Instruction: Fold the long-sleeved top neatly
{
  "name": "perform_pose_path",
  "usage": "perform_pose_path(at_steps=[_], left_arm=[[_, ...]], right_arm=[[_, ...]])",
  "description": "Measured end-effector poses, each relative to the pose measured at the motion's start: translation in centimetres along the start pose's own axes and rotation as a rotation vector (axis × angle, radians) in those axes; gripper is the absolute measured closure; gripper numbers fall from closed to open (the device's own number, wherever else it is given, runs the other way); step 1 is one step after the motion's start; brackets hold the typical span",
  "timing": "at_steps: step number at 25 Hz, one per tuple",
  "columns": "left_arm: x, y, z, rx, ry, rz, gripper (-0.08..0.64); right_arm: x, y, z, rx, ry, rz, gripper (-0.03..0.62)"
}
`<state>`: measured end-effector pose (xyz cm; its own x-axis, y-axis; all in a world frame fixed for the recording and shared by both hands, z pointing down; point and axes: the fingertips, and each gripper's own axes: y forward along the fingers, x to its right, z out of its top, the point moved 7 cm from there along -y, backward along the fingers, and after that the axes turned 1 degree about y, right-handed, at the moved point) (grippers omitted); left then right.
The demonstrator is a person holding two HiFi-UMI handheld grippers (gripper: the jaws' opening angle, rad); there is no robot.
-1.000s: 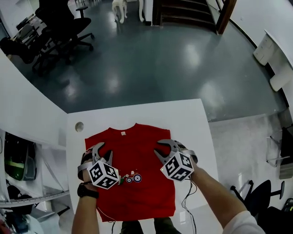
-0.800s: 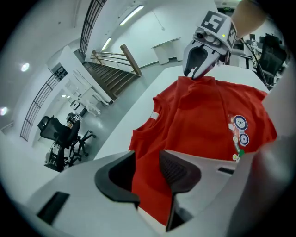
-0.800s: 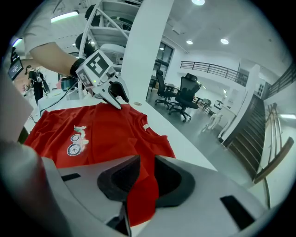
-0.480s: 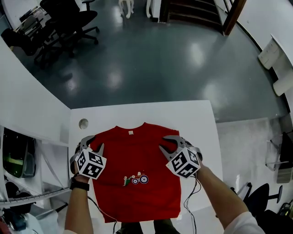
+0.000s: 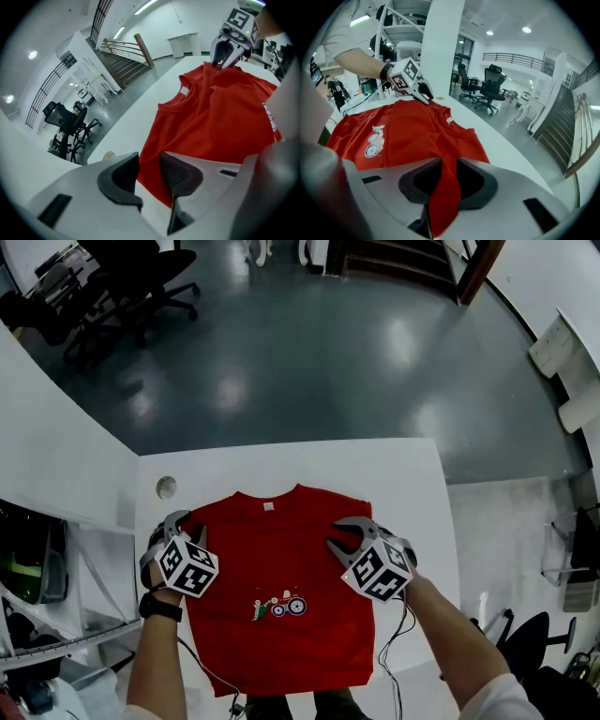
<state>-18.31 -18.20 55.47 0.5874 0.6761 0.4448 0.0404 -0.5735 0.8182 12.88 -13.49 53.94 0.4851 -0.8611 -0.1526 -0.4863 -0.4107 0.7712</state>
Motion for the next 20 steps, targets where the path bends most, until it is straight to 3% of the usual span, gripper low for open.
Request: perform_pose_path(at_steps=[6, 9, 20], left_arm=[[0.1, 0.0, 0.0, -0.001, 0.010, -0.004, 0.420], [0.3, 0.0, 0.0, -0.003, 0.017, -0.006, 0.430], [0.1, 0.2, -0.1, -0.011, 0.008, -0.018, 0.440]], right_arm=[[0.2, 0.9, -1.0, -0.076, 0.028, 0.034, 0.481], [0.0, 1.1, -0.8, -0.093, 0.028, 0.054, 0.511], [-0.1, 0.9, -0.6, -0.086, 0.032, 0.075, 0.565]])
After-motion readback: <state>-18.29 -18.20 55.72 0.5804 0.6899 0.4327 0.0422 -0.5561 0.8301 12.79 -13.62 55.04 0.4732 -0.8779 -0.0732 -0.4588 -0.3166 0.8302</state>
